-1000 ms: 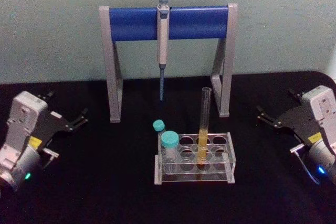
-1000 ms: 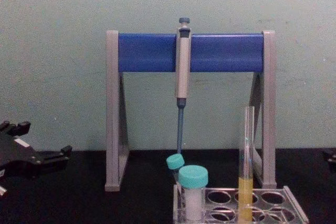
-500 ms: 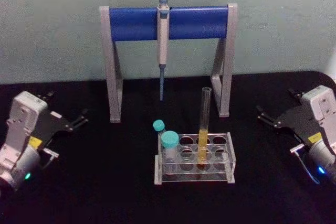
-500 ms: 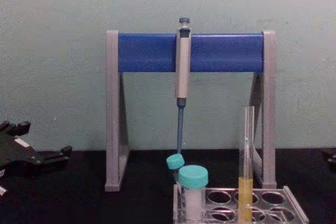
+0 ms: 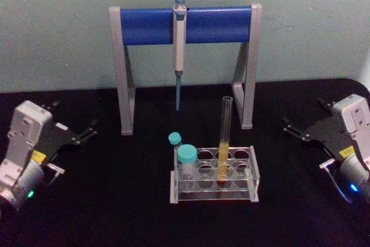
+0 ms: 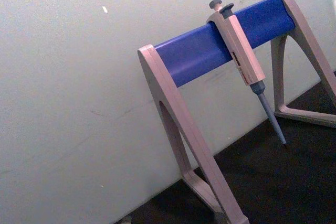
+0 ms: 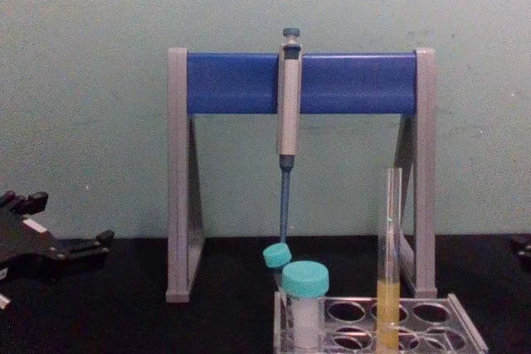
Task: Pick up the test tube from the test tube rack, shake it, then place it back into the test tube rack.
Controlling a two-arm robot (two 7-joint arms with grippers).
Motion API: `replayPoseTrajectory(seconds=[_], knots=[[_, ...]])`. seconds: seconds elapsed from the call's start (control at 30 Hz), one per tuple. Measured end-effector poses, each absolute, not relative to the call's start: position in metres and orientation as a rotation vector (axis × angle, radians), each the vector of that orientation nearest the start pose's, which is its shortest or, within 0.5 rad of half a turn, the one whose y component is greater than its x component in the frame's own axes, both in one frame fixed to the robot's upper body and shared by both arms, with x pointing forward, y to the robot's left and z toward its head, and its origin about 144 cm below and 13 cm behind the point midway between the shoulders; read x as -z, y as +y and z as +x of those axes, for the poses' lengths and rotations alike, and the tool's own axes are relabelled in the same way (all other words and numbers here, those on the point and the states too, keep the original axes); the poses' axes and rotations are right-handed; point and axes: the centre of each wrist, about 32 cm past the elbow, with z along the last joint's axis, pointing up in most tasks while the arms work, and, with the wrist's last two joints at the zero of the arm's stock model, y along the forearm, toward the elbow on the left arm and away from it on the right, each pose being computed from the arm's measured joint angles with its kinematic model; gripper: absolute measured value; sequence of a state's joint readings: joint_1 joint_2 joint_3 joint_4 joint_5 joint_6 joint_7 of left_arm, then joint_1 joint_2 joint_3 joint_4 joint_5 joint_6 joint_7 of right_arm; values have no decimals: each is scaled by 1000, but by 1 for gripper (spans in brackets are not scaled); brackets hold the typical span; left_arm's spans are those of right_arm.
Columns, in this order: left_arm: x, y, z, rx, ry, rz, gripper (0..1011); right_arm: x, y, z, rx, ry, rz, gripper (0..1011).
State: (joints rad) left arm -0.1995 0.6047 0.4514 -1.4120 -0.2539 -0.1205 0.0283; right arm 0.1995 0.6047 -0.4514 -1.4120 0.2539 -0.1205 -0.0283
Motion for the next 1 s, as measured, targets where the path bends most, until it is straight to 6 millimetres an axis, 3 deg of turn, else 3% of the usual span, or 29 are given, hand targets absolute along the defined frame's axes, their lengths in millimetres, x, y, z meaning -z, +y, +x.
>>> replayPoseTrajectory(seconds=[0.67,1.0], knots=[[-1140,310,489,-1248,-285,304,1009,-1142,-310,487,1234,-276,-293,1000],[-1140,310,489,-1248,-285,304,1010,-1151,-303,480,1144,-189,-219,1000]])
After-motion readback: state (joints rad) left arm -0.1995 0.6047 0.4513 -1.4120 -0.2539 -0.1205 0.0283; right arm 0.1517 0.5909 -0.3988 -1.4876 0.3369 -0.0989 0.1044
